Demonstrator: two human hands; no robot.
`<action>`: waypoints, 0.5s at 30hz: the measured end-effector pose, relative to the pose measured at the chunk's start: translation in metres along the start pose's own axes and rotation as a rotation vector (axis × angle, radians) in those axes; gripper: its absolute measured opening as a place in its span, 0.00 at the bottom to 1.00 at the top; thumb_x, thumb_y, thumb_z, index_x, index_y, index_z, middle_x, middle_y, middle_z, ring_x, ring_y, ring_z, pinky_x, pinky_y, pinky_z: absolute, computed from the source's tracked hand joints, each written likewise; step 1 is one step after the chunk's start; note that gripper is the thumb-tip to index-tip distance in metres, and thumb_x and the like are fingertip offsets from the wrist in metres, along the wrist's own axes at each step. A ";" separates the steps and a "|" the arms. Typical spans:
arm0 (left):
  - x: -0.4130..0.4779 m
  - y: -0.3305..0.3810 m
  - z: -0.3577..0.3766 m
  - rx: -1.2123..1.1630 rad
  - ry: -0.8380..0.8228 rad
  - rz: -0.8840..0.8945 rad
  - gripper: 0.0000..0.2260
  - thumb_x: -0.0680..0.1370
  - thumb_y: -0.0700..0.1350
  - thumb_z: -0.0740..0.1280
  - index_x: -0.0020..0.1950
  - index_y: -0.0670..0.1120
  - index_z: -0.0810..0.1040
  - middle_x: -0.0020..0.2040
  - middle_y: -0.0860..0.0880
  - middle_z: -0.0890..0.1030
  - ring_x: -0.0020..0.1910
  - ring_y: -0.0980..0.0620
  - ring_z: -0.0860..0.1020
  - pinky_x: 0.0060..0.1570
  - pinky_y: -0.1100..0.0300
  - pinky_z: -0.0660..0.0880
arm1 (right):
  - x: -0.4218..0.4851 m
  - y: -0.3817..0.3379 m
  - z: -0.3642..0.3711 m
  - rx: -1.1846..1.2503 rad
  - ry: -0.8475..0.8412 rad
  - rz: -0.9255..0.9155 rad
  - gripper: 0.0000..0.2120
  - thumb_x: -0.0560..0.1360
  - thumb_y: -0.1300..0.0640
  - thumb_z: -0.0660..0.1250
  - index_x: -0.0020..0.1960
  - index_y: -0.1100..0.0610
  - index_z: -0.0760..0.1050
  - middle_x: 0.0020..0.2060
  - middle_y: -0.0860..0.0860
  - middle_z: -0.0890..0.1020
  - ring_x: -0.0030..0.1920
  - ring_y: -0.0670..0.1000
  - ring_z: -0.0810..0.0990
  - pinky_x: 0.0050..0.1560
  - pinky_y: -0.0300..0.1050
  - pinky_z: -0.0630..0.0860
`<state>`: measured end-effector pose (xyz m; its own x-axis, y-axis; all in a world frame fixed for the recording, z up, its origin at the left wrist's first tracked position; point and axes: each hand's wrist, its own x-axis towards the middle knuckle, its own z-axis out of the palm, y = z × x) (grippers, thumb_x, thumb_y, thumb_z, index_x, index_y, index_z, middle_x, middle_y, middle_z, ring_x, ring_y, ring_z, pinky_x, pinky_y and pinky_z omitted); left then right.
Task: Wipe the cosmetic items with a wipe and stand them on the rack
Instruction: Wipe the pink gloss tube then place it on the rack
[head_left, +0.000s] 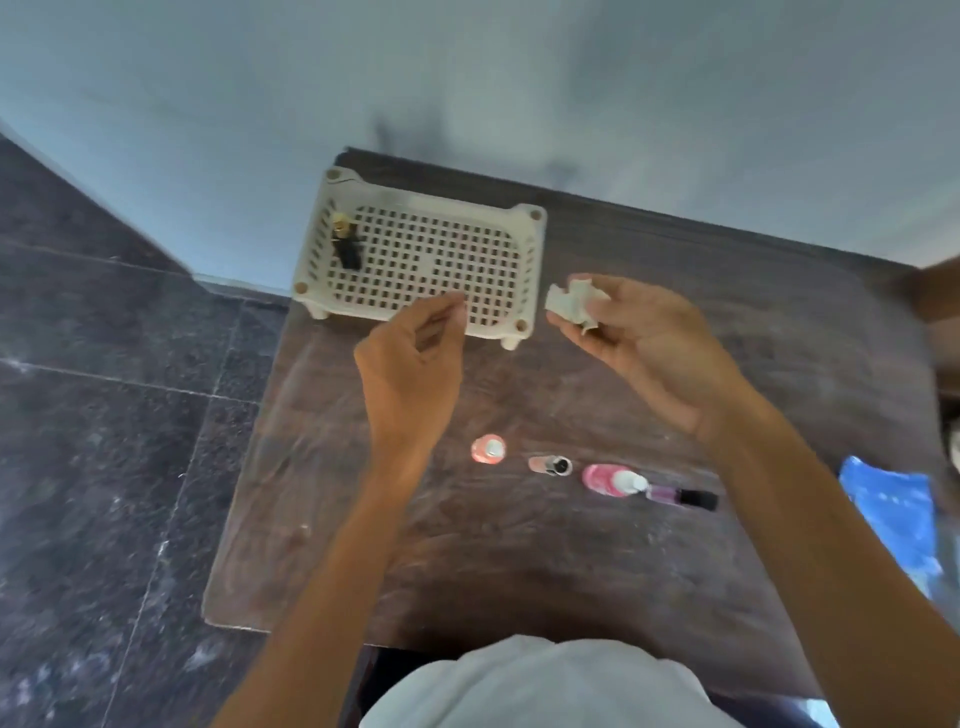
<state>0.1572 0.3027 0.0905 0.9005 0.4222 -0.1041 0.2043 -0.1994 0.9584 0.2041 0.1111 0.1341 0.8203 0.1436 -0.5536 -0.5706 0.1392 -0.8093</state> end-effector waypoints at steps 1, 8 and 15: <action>-0.016 0.009 0.012 -0.029 -0.043 0.017 0.08 0.79 0.42 0.71 0.57 0.46 0.85 0.49 0.55 0.86 0.47 0.63 0.84 0.50 0.67 0.80 | -0.017 -0.001 -0.019 -0.042 0.047 -0.039 0.10 0.81 0.66 0.62 0.60 0.63 0.77 0.56 0.56 0.84 0.59 0.53 0.83 0.60 0.43 0.79; -0.116 0.028 0.096 -0.006 -0.365 0.288 0.12 0.79 0.41 0.70 0.62 0.47 0.82 0.57 0.53 0.84 0.54 0.61 0.82 0.53 0.66 0.79 | -0.102 0.037 -0.122 -0.114 0.378 -0.235 0.10 0.78 0.65 0.66 0.53 0.54 0.83 0.49 0.48 0.86 0.55 0.49 0.82 0.61 0.43 0.78; -0.180 -0.014 0.150 0.283 -0.564 0.335 0.24 0.79 0.38 0.68 0.74 0.44 0.71 0.71 0.49 0.76 0.70 0.54 0.73 0.69 0.73 0.63 | -0.136 0.100 -0.185 -0.007 0.533 -0.153 0.08 0.77 0.63 0.70 0.53 0.53 0.83 0.52 0.52 0.86 0.49 0.44 0.82 0.46 0.34 0.79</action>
<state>0.0504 0.0967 0.0562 0.9780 -0.2085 -0.0112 -0.0950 -0.4921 0.8654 0.0432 -0.0756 0.0923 0.8012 -0.3935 -0.4507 -0.4447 0.1124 -0.8886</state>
